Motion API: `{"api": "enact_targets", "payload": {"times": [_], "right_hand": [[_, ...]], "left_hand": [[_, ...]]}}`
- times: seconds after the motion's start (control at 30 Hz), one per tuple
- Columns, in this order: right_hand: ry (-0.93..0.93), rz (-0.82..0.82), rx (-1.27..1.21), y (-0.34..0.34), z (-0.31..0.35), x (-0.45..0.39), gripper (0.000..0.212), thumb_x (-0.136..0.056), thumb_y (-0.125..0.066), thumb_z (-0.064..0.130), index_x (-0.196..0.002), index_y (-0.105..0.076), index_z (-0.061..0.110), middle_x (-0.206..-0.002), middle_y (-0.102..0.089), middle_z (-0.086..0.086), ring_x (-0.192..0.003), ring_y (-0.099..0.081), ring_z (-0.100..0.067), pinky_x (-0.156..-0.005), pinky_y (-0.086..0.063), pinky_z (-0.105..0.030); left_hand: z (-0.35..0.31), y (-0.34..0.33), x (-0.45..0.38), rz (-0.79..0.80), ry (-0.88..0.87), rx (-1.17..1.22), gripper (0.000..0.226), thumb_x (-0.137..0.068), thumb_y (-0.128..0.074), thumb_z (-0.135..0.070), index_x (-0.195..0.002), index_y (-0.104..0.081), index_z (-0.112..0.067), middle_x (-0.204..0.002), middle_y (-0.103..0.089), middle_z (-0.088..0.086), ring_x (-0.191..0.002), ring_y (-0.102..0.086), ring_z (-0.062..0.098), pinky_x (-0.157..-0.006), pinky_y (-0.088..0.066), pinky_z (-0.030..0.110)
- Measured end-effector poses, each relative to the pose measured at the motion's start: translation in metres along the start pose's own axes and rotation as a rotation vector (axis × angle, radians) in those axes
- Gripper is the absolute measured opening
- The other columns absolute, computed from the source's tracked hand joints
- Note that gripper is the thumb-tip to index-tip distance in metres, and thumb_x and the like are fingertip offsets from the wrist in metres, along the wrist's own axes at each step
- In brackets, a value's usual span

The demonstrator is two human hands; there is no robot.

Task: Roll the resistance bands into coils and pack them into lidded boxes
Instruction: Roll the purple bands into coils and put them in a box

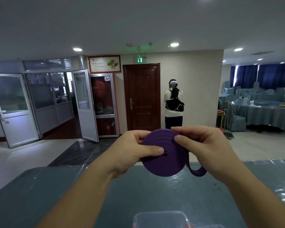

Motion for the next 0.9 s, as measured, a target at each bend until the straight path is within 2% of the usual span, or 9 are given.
{"api": "enact_targets", "payload": {"times": [0.1, 0.17, 0.33, 0.4, 0.53, 0.6, 0.8, 0.87, 0.9], "right_hand": [[0.032, -0.06, -0.048, 0.0, 0.0, 0.0, 0.024, -0.081, -0.077, 0.018, -0.105, -0.08, 0.022, -0.098, -0.083, 0.0, -0.096, -0.079, -0.017, -0.084, -0.063, -0.028], [0.045, -0.112, -0.073, 0.002, 0.0, -0.001, 0.029, -0.078, -0.076, 0.024, -0.106, -0.08, 0.021, -0.099, -0.083, 0.0, -0.097, -0.079, -0.018, -0.084, -0.063, -0.03], [0.035, -0.036, 0.016, -0.002, 0.001, 0.0, 0.022, -0.086, -0.077, 0.008, -0.099, -0.081, 0.025, -0.093, -0.083, 0.003, -0.093, -0.079, -0.013, -0.084, -0.062, -0.024], [0.037, -0.033, 0.01, -0.003, 0.0, 0.002, 0.021, -0.084, -0.078, 0.01, -0.097, -0.082, 0.027, -0.092, -0.083, 0.002, -0.091, -0.079, -0.015, -0.085, -0.063, -0.027], [0.036, -0.087, -0.048, -0.003, 0.0, 0.004, 0.025, -0.075, -0.077, 0.031, -0.099, -0.084, 0.033, -0.094, -0.082, -0.003, -0.095, -0.074, -0.042, -0.086, -0.06, -0.062], [0.04, -0.094, -0.023, -0.002, 0.001, 0.004, 0.025, -0.074, -0.077, 0.035, -0.098, -0.084, 0.038, -0.091, -0.082, -0.006, -0.094, -0.07, -0.051, -0.083, -0.055, -0.071], [0.059, -0.054, -0.031, -0.006, 0.004, 0.005, 0.021, -0.073, -0.077, 0.033, -0.093, -0.084, 0.035, -0.09, -0.082, -0.005, -0.086, -0.074, -0.042, -0.074, -0.061, -0.055], [0.077, -0.077, -0.048, -0.003, 0.004, 0.005, 0.023, -0.073, -0.077, 0.031, -0.096, -0.083, 0.033, -0.09, -0.082, -0.001, -0.077, -0.076, -0.018, -0.063, -0.06, -0.031], [0.084, -0.082, -0.046, -0.001, 0.003, 0.005, 0.025, -0.074, -0.076, 0.03, -0.099, -0.082, 0.032, -0.092, -0.082, 0.001, -0.081, -0.076, -0.011, -0.067, -0.059, -0.023]], "left_hand": [[0.002, 0.001, -0.001, -0.028, -0.021, 0.043, 0.05, -0.075, -0.084, -0.011, -0.123, -0.073, -0.011, -0.114, -0.078, 0.016, -0.107, -0.075, 0.034, -0.094, -0.06, 0.049], [0.005, 0.0, -0.002, -0.072, -0.03, 0.109, 0.052, -0.072, -0.083, -0.013, -0.123, -0.073, -0.01, -0.113, -0.078, 0.015, -0.103, -0.076, 0.031, -0.082, -0.063, 0.042], [0.0, -0.002, 0.002, -0.005, 0.01, -0.068, 0.044, -0.08, -0.083, 0.002, -0.12, -0.072, -0.012, -0.108, -0.079, 0.012, -0.1, -0.077, 0.031, -0.087, -0.064, 0.043], [-0.002, 0.0, 0.005, -0.004, 0.01, -0.115, 0.04, -0.081, -0.082, 0.003, -0.117, -0.072, -0.011, -0.105, -0.08, 0.012, -0.098, -0.078, 0.03, -0.087, -0.064, 0.04], [0.002, 0.001, 0.006, -0.055, 0.004, -0.021, 0.045, -0.081, -0.081, 0.0, -0.124, -0.071, -0.011, -0.112, -0.079, 0.013, -0.105, -0.076, 0.033, -0.1, -0.059, 0.052], [0.002, -0.001, 0.006, -0.048, 0.01, -0.008, 0.045, -0.081, -0.081, -0.002, -0.124, -0.071, -0.014, -0.113, -0.079, 0.012, -0.106, -0.076, 0.032, -0.1, -0.058, 0.053], [-0.004, -0.001, 0.005, -0.019, -0.012, -0.063, 0.028, -0.085, -0.08, -0.003, -0.112, -0.076, -0.013, -0.104, -0.08, 0.011, -0.098, -0.078, 0.03, -0.087, -0.064, 0.04], [-0.001, -0.002, 0.005, -0.039, -0.024, 0.004, 0.033, -0.083, -0.081, -0.007, -0.115, -0.076, -0.013, -0.108, -0.08, 0.013, -0.101, -0.077, 0.03, -0.089, -0.063, 0.042], [0.002, -0.002, 0.004, -0.05, -0.028, 0.045, 0.038, -0.08, -0.084, -0.01, -0.118, -0.076, -0.012, -0.111, -0.079, 0.014, -0.103, -0.077, 0.031, -0.092, -0.061, 0.045]]}}
Point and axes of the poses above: each hand's wrist, its own x-axis away from the middle knuckle, its own y-axis out of the back of the hand, z = x × y, the point moved 5 cm from there along -x, towards the middle knuckle
